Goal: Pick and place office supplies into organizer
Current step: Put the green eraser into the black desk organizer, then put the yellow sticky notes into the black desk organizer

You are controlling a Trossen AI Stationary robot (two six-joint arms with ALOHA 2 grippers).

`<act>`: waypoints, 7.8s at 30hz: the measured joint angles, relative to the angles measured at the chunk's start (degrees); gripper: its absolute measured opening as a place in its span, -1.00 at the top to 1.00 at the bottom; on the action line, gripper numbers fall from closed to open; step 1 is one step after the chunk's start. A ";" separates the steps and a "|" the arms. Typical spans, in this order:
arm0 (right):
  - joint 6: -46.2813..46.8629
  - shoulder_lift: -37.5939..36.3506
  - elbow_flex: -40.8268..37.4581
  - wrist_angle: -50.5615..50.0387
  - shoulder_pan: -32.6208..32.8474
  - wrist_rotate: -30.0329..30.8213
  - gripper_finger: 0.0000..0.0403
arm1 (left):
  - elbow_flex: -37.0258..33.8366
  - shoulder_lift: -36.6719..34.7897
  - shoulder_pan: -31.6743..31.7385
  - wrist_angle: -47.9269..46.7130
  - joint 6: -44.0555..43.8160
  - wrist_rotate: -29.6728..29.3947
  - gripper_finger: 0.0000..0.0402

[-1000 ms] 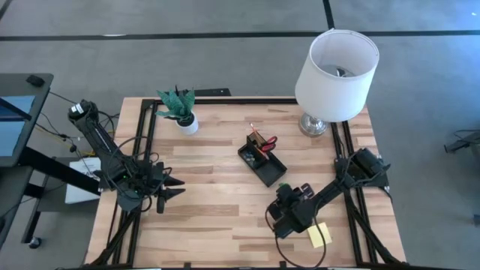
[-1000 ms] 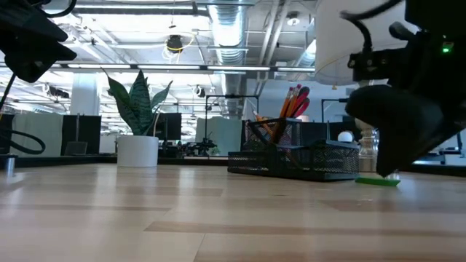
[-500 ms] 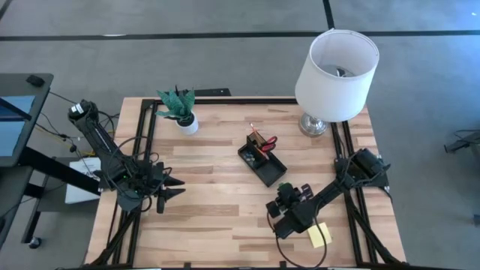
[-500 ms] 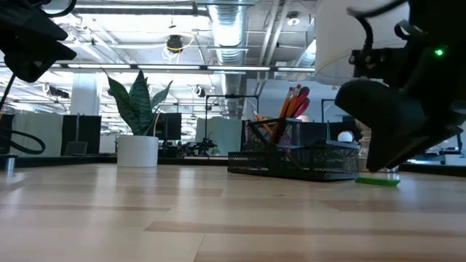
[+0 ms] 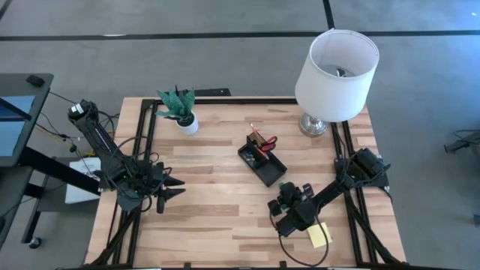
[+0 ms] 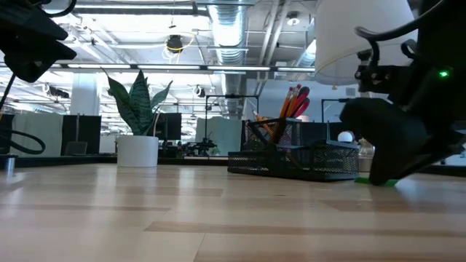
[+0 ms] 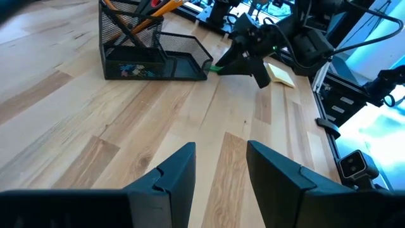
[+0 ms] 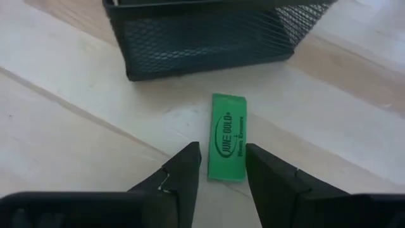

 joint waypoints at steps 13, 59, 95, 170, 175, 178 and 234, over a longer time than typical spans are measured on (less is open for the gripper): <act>2.42 0.00 0.13 0.83 -0.66 -0.34 0.64 | 0.00 0.00 -0.01 0.01 -0.37 -0.02 0.32; -11.86 0.20 7.48 0.59 2.59 -4.07 0.17 | 0.00 0.00 -0.01 -0.01 -0.31 -0.04 0.32; 1.41 5.57 6.35 -1.45 2.37 0.77 0.79 | 0.00 -0.02 0.00 0.76 -1.81 -0.17 0.32; -33.92 5.75 22.71 1.05 -26.69 6.18 0.35 | 0.00 -0.02 -0.01 -0.66 -1.22 1.68 0.32; -33.94 5.73 22.71 1.12 -26.43 6.13 0.21 | 0.00 -0.02 -0.01 -0.66 -1.22 1.69 0.32; -33.94 5.70 22.71 1.16 -26.43 5.99 0.17 | 0.00 -0.02 -0.01 -0.66 -1.22 1.68 0.32; 25.26 5.79 35.62 -34.94 23.72 -26.33 0.49 | 0.00 0.02 -0.01 -1.08 -1.81 -5.93 0.32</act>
